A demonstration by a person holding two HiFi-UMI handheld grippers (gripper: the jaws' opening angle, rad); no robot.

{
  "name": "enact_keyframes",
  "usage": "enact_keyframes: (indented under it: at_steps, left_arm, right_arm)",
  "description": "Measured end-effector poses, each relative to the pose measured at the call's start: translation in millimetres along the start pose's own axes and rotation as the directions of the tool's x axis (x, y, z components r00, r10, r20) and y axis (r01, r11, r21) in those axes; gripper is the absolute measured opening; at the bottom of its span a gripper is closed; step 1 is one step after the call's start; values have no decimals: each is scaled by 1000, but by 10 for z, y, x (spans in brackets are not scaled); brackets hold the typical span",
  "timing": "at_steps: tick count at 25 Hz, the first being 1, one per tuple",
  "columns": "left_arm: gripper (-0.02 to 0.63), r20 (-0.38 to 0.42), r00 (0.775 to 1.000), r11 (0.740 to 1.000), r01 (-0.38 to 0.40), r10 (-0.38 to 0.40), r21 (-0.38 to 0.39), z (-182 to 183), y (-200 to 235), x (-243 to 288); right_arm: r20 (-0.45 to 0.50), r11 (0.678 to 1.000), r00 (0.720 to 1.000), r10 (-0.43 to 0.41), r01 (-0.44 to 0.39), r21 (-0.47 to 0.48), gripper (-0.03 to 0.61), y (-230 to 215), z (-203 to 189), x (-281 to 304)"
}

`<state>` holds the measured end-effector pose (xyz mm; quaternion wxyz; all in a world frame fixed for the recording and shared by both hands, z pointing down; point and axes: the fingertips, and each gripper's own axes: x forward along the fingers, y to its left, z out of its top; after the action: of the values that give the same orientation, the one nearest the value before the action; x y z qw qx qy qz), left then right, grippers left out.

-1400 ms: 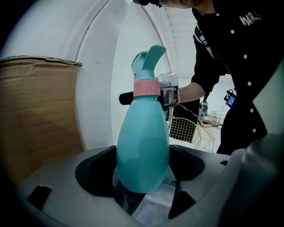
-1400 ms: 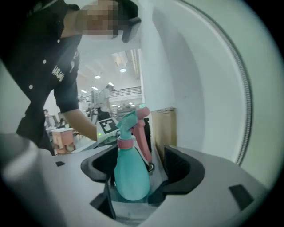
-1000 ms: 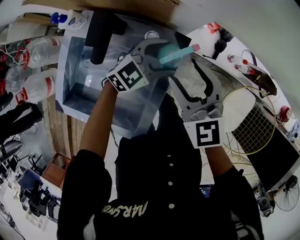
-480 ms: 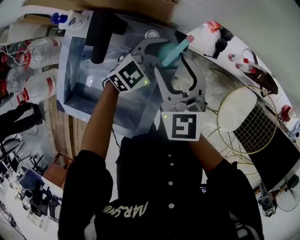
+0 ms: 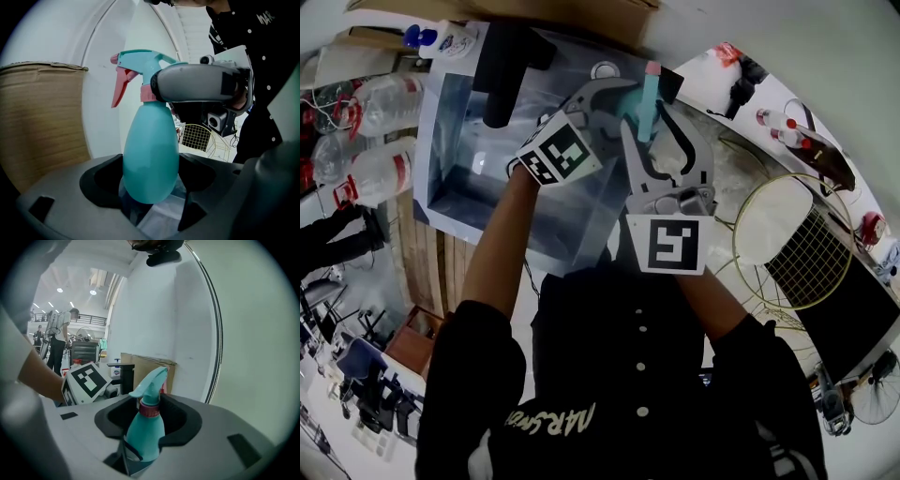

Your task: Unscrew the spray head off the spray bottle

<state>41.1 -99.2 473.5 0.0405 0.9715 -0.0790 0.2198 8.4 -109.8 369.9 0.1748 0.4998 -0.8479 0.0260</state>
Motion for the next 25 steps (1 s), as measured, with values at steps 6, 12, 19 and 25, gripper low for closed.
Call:
enact_keyframes:
  at_steps: [6, 12, 19, 25]
  left_arm:
    - [383, 3, 1000, 1000, 0, 0, 3, 14, -3, 4]
    - [383, 3, 1000, 1000, -4, 4, 1, 25, 3, 2]
    - [383, 3, 1000, 1000, -13, 13, -2, 28, 16, 1]
    - [383, -2, 1000, 1000, -13, 13, -4, 5, 14, 2]
  right_arm:
    - [6, 1000, 1000, -10, 10, 10, 166, -19, 20, 54]
    - [2, 999, 1000, 23, -23, -28, 166, -13, 32, 94]
    - [61, 989, 988, 143, -140, -47, 166, 18, 76, 99]
    - [170, 958, 945, 279, -286, 14, 161, 10, 117, 61]
